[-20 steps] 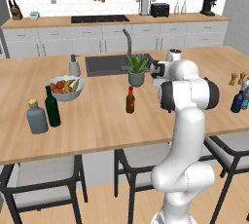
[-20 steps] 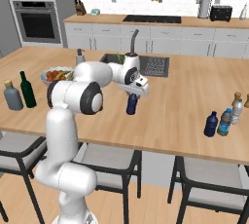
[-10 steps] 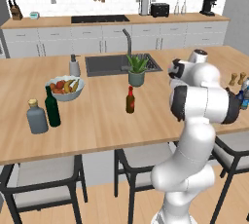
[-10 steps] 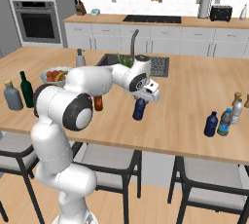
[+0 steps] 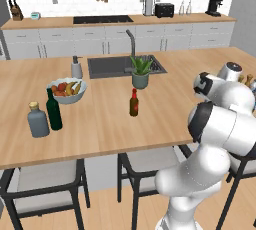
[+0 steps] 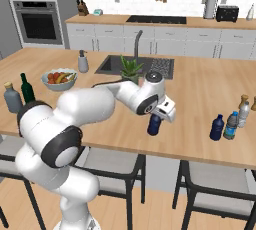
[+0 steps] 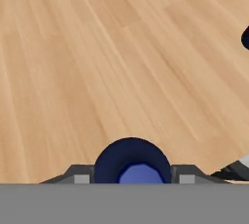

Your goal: Move the plastic bottles in the middle to the plastics group, and the glass bottles in the middle to the glass group.

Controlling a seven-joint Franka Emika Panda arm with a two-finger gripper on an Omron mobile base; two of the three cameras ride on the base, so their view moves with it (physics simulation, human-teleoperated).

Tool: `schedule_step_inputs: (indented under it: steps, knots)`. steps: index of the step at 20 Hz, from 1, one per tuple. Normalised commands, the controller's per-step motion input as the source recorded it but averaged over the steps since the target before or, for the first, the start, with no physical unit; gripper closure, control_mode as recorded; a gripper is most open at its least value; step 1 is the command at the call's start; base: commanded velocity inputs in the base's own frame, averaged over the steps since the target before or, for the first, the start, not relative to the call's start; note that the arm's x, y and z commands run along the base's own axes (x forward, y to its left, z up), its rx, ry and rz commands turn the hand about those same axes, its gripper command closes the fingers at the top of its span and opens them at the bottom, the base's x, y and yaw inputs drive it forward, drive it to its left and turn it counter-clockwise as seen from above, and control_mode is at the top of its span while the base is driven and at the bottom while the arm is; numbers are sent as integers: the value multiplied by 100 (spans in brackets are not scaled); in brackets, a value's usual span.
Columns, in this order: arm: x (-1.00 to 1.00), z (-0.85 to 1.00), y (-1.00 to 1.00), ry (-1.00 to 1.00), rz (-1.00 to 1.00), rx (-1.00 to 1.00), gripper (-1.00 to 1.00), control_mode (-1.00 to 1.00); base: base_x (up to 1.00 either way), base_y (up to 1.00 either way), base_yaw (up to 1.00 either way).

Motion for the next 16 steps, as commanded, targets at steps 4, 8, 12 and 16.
schedule_step_inputs:
  steps: [4, 8, 12, 16]
  knots:
    - [-15, 22, -70, 0, -27, -4, 100, -100, 0, 0, 0]
    - [0, 27, -62, 0, -29, -5, 100, -100, 0, 0, 0]
    - [0, 4, -58, 0, -22, -8, 100, -100, 0, 0, 0]
    - [3, 0, -63, 0, -17, -3, 100, -100, 0, 0, 0]
